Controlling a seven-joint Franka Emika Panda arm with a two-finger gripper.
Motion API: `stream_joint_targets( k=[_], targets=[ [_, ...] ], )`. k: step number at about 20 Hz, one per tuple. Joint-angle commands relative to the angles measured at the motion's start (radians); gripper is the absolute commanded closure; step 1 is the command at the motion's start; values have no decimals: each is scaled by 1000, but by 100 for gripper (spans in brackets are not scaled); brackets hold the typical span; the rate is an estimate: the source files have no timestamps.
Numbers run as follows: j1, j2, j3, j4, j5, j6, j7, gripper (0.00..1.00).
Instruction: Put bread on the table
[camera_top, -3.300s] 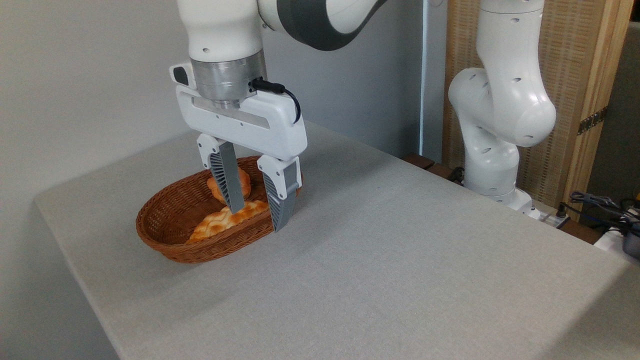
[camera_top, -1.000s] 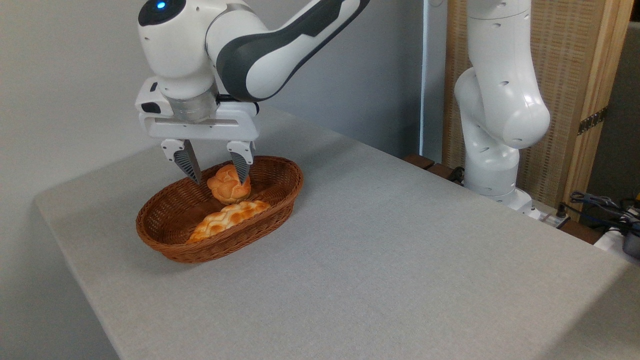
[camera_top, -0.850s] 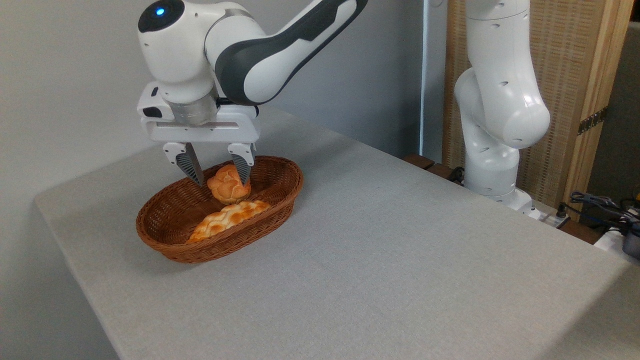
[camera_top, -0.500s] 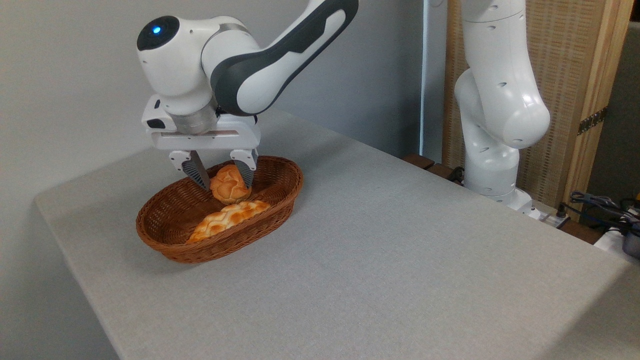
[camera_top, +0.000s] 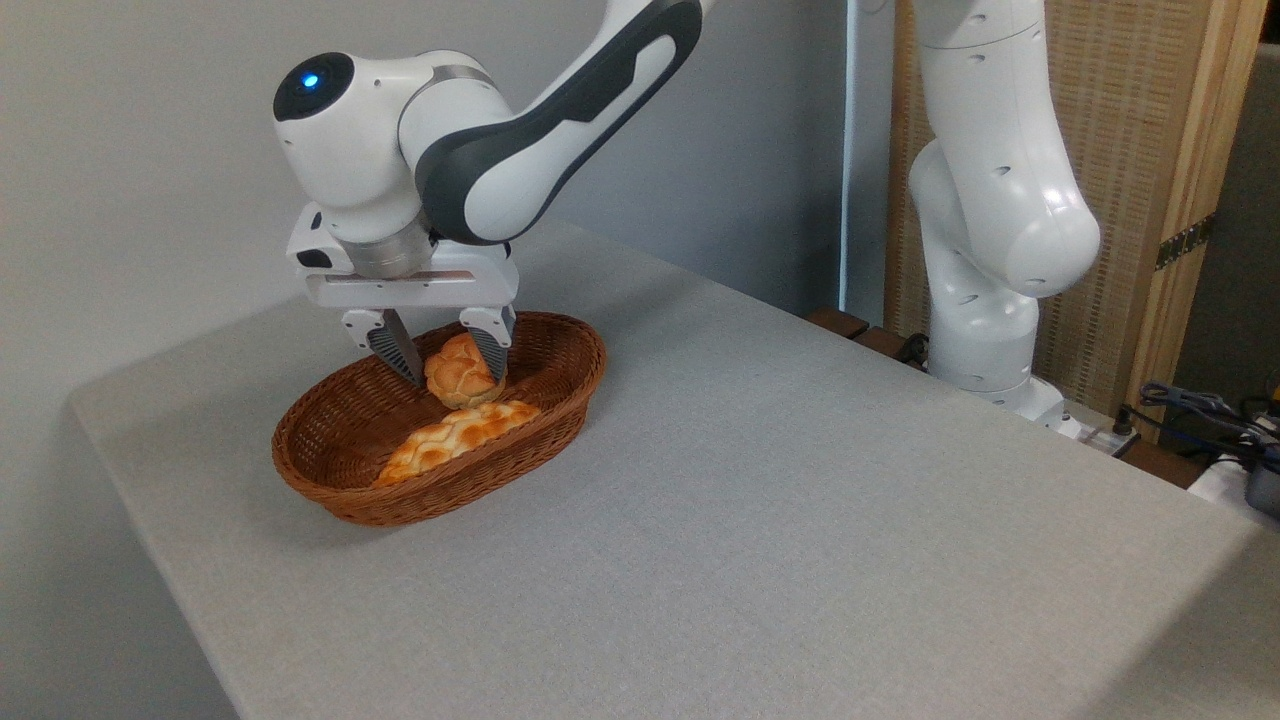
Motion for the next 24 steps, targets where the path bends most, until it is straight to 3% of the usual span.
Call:
stream_joint_targets(
  k=[1,5,9,15,24],
  targets=[
    [-2,2,-15,-4,-6,13,-10,0],
    [-1,7,-15,-4,0,13,1,4],
    [-1,7,-15,-4,16,14,6,29],
    [7,7,-13,-4,16,13,13,54],
    [10,5,-12,-3,16,13,18,54]
  ],
)
